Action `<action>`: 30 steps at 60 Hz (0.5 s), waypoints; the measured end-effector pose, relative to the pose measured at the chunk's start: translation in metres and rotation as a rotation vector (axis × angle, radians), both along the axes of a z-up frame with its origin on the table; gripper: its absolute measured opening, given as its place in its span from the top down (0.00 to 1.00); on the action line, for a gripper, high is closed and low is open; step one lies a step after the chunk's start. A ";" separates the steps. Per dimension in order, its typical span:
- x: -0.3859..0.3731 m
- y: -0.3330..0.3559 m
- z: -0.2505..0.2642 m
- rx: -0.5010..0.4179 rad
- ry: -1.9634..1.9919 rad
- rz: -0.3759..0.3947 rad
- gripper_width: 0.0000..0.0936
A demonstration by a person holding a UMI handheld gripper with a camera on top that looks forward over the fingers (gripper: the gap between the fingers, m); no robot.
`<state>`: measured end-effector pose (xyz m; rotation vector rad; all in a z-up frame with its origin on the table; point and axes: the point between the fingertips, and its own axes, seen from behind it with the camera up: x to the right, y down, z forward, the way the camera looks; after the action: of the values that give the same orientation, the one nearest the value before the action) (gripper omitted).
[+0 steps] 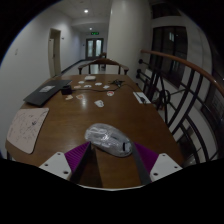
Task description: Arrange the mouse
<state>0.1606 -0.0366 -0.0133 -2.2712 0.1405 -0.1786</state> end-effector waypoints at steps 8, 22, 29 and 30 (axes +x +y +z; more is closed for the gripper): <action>0.022 0.028 -0.004 -0.015 0.020 -0.017 0.10; 0.052 0.074 -0.007 -0.038 0.077 -0.034 0.10; 0.053 0.079 -0.005 -0.046 0.054 -0.021 0.10; 0.053 0.079 -0.005 -0.046 0.051 -0.018 0.09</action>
<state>0.2131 0.0426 -0.0187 -2.3216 0.1857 -0.1341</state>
